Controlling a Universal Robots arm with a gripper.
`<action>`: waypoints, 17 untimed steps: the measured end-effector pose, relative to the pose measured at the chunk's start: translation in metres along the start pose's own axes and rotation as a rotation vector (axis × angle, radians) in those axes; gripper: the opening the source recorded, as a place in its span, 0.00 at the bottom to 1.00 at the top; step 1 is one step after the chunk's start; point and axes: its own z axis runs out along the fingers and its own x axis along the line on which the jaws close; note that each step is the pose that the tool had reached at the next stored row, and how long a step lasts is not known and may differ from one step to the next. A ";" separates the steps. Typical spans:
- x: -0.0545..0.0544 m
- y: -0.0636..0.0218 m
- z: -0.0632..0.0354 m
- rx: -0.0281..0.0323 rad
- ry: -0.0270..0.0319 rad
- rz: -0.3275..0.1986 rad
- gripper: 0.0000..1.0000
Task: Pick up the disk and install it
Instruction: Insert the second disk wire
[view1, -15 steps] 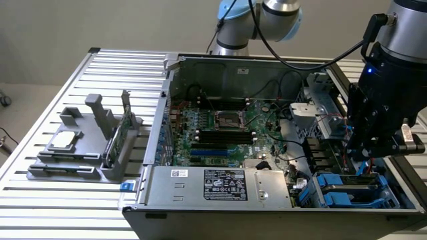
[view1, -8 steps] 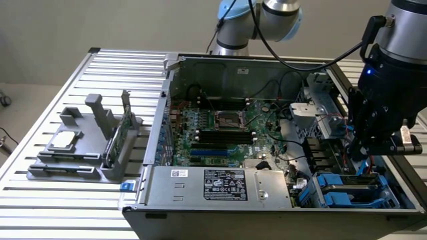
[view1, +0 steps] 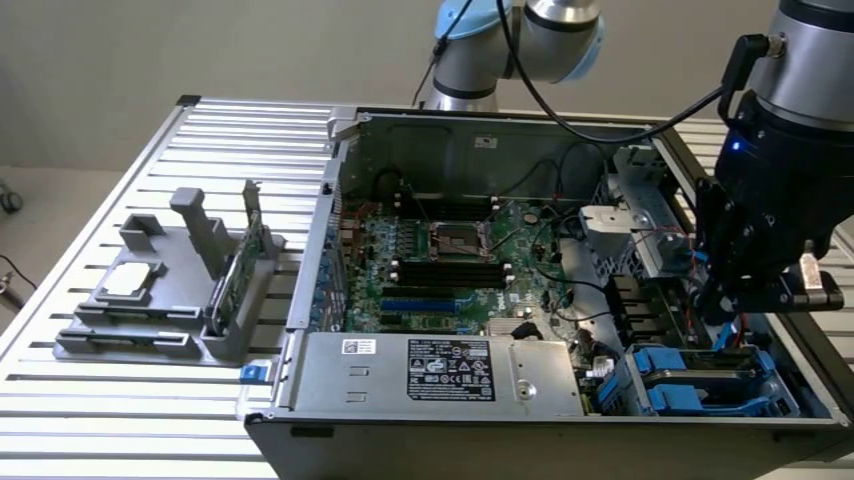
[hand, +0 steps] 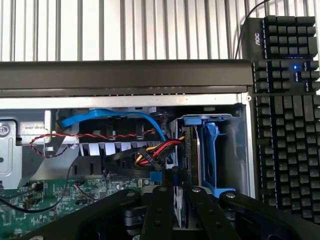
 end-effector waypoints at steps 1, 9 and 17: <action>0.000 -0.0001 0.0004 0.0000 0.0000 0.000 0.17; -0.006 -0.0009 0.0049 -0.0002 0.0002 0.000 0.17; -0.018 -0.0028 0.0115 -0.0025 0.0051 0.001 0.17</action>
